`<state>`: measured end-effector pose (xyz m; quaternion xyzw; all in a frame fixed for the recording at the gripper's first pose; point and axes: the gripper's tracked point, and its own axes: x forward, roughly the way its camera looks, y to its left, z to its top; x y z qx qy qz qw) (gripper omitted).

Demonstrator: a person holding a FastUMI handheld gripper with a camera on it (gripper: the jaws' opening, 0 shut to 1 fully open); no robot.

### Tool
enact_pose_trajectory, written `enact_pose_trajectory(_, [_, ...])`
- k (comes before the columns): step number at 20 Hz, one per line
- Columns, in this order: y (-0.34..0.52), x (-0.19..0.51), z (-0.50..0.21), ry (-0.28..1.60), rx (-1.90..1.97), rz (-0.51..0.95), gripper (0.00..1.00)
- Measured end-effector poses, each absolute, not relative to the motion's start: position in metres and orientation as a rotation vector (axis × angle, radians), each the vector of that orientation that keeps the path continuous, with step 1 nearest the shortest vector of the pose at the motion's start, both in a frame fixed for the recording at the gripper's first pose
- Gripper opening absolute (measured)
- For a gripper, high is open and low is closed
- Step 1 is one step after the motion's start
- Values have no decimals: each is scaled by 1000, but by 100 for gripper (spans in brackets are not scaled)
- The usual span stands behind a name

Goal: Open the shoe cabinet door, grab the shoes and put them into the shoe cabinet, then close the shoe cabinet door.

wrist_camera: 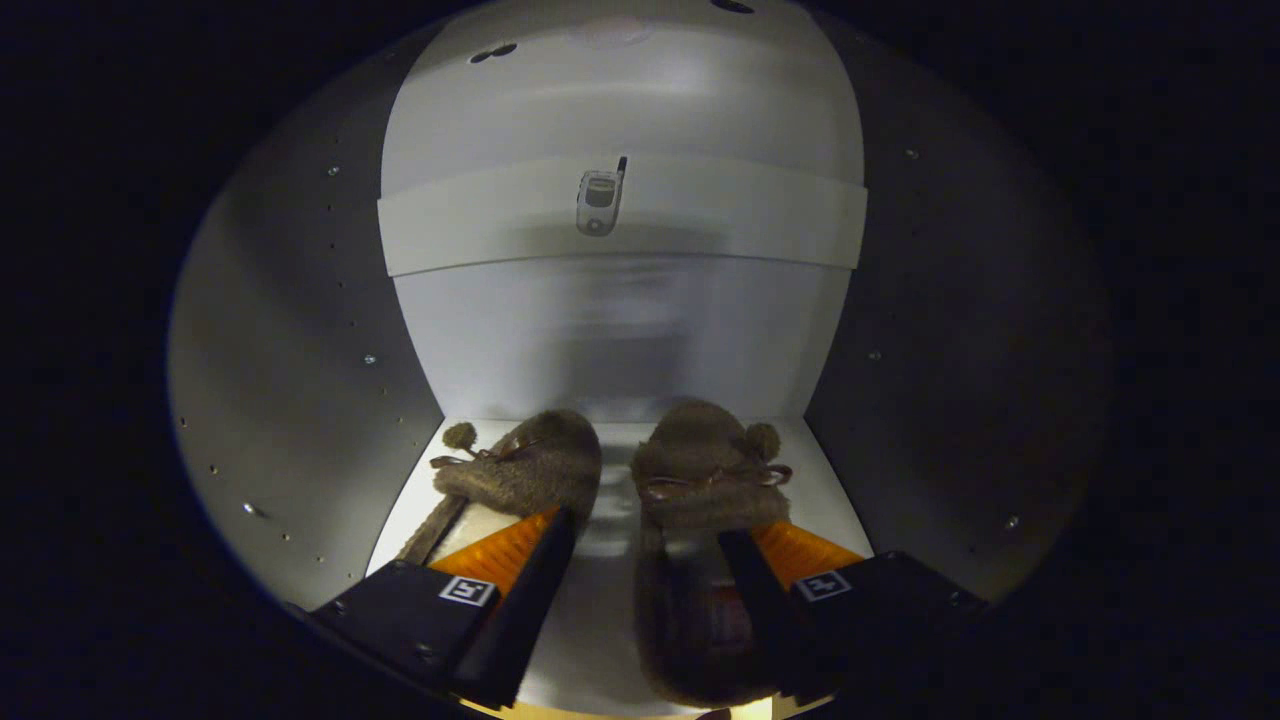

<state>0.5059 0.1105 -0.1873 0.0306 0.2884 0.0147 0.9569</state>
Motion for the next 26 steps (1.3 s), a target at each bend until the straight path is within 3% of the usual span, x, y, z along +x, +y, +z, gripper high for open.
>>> enact_pose_trajectory(1, [109, 500, -183, 580, 60, 30, 97])
enact_pose_trajectory(5, [102, 467, -153, 523, 77, 33, 98])
enact_pose_trajectory(13, [88, 369, -57, 189, 121, 7, 98])
enact_pose_trajectory(19, [56, 240, -2, -21, 70, -75, 97])
enact_pose_trajectory(26, [42, 85, 19, -98, 16, -28, 97])
